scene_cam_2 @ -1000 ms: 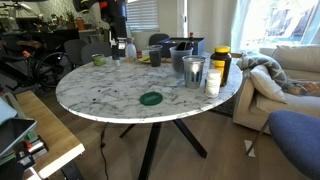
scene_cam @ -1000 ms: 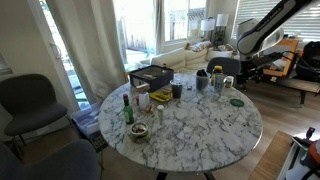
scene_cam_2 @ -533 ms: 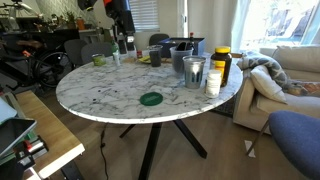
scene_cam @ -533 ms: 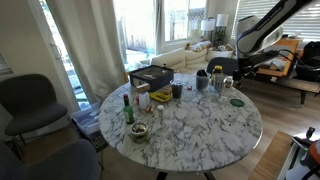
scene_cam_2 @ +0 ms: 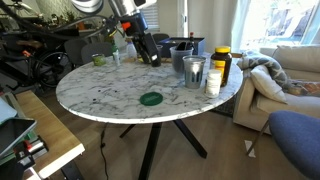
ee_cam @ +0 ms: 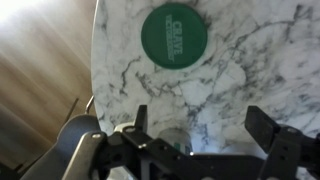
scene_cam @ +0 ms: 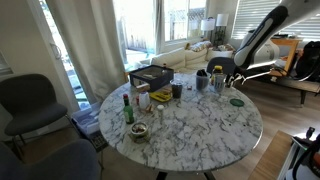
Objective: Put the green lid in the silver cup
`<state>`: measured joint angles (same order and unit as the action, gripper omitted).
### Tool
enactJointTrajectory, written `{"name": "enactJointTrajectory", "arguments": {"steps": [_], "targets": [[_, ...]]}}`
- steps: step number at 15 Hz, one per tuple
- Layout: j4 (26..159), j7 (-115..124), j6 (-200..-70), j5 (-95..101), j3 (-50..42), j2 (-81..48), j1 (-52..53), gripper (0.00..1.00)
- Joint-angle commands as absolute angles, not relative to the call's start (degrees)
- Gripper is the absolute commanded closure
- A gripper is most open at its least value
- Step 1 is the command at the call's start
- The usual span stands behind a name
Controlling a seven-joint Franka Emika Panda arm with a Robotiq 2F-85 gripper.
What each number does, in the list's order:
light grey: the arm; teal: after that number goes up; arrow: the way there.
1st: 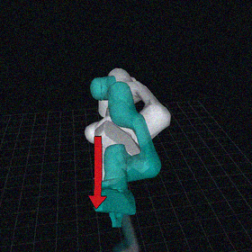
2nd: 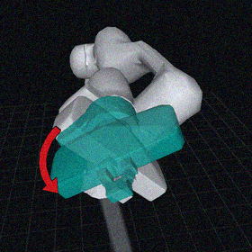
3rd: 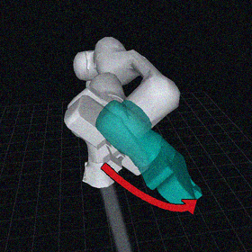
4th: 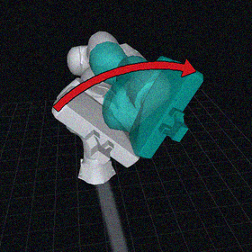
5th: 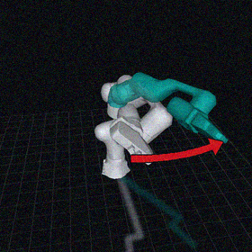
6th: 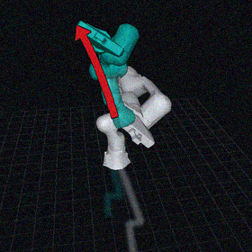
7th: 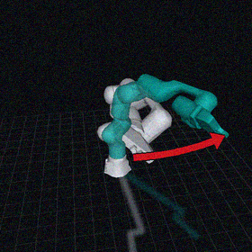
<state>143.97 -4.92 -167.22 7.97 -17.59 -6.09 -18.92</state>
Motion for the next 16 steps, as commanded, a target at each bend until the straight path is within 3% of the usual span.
{"name": "enactJointTrajectory", "arguments": {"steps": [1, 2, 3, 7, 12, 16], "targets": [[141.4, -14.1, -167.2, -7.0, -13.2, -14.8, -24.3, 0.00], [140.8, -17.6, -165.5, -11.9, -10.5, -15.3, -27.1, 0.00], [143.2, -12.6, -167.3, -5.3, -14.6, -12.7, -22.6, 0.00], [142.5, -13.8, -167.4, -6.3, -14.1, -13.5, -23.1, 0.00], [140.7, 8.1, -161.0, 17.8, -30.0, -18.5, -7.2, 0.00], [142.3, 7.1, -165.9, 14.5, -25.2, -15.5, -10.4, 0.00]]}}
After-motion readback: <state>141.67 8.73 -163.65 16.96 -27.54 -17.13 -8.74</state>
